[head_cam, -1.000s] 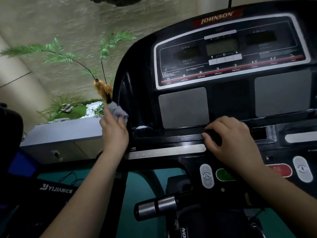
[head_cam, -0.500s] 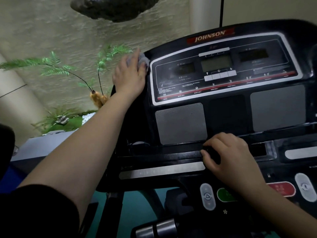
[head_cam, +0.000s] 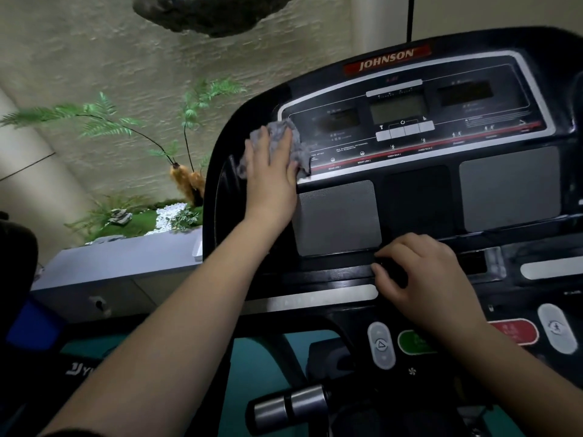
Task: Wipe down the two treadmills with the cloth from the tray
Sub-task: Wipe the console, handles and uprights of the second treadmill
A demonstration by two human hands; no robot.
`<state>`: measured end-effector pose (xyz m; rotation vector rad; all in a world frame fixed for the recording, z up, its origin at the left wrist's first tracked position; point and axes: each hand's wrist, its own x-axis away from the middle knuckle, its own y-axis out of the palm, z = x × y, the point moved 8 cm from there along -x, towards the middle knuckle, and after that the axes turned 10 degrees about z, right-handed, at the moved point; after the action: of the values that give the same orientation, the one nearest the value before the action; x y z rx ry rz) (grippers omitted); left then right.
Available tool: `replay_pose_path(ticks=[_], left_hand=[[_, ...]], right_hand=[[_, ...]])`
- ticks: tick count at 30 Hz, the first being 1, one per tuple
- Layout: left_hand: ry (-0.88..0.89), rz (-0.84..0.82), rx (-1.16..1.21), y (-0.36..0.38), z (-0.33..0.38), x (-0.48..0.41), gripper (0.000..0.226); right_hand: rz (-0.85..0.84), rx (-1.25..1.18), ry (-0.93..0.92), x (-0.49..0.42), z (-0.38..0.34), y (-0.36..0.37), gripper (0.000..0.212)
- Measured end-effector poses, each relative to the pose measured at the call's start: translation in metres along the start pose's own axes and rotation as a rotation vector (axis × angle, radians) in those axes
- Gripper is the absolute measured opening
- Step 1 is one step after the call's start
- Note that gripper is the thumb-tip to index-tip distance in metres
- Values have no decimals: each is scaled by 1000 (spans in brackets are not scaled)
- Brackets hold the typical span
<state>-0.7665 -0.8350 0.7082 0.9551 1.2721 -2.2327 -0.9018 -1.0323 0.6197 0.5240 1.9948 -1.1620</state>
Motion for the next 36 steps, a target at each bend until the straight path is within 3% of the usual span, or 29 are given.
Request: replay_pose_path(ticks=[3, 7, 10, 12, 16, 18, 23, 28, 32, 36], left_hand=[[-51, -68, 116, -1, 1, 44, 57], [-39, -279, 157, 1, 8, 112, 70], [-15, -320, 252, -17, 19, 136, 54], [-72, -206, 287, -43, 14, 122, 41], [-17, 206, 240, -94, -5, 69, 40], [-57, 248, 192, -92, -20, 40, 41], [66, 5, -407, -37, -59, 21, 52], [203, -60, -384, -37, -66, 49, 39], [251, -340, -372, -31, -53, 91, 32], [109, -626, -303, -33, -54, 115, 42]], right_hand=[[11, 4, 2, 1, 0, -2, 23], [21, -1, 2, 0, 0, -2, 25], [21, -3, 1, 1, 0, -1, 26], [22, -1, 0, 1, 0, -1, 26], [24, 11, -1, 1, 1, -1, 26], [32, 8, -3, 1, 1, -1, 25], [37, -18, -12, 1, 2, -1, 20], [31, -14, -6, 1, 2, 0, 20], [23, -9, -6, 2, 2, 0, 20], [18, -14, -2, 2, 2, 0, 21]])
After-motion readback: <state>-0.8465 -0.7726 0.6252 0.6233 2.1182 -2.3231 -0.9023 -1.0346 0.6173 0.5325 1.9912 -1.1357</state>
